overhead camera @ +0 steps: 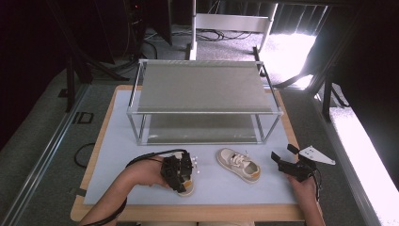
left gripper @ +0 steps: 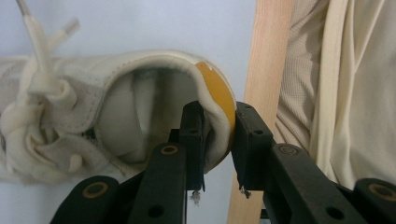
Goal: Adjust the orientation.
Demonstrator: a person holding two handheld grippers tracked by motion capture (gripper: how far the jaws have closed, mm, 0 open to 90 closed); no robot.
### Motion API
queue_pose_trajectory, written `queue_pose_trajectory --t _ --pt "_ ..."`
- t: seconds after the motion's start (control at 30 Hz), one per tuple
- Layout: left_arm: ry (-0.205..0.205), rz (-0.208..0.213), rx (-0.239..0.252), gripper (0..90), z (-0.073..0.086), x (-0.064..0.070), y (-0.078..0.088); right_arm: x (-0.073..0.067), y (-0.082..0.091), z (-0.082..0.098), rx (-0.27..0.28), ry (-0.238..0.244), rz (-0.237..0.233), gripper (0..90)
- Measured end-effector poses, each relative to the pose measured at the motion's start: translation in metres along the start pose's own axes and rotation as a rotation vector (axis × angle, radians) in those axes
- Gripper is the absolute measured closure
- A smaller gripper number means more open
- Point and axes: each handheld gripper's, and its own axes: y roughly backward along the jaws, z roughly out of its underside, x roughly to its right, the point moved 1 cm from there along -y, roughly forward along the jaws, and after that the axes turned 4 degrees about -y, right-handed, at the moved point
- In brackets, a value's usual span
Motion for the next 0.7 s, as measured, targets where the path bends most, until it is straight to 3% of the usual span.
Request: queue_pose_trajectory --t 0.27,0.4,0.43,0.47,0.53,0.57,0.7 --pt "0.029 -0.029 -0.03 69.2 0.015 0.003 0.004 0.0 0.0 0.0 -0.003 0.002 0.002 15.1" --pt "0.102 -0.024 -0.013 63.8 0.017 0.002 -0.003 0.001 -0.001 0.0 -0.01 -0.007 0.002 14.8" --pt "0.102 -0.024 -0.013 62.4 0.017 0.002 -0.003 0.001 -0.001 0.0 -0.01 -0.007 0.002 14.8" --pt "0.122 -0.016 0.01 62.4 0.019 0.001 -0.004 0.001 -0.001 -0.001 -0.008 -0.008 -0.001 13.0" --pt "0.123 -0.02 0.013 60.0 0.02 0.001 -0.004 0.002 -0.002 -0.001 -0.048 -0.023 -0.028 11.7" --pt "0.118 -0.024 0.017 60.0 0.02 0.001 -0.004 0.003 -0.003 -0.002 -0.072 -0.024 -0.063 11.4" --pt "0.116 -0.028 0.025 58.9 0.02 0.0 -0.004 0.001 0.003 -0.009 -0.076 0.006 -0.113 12.0"
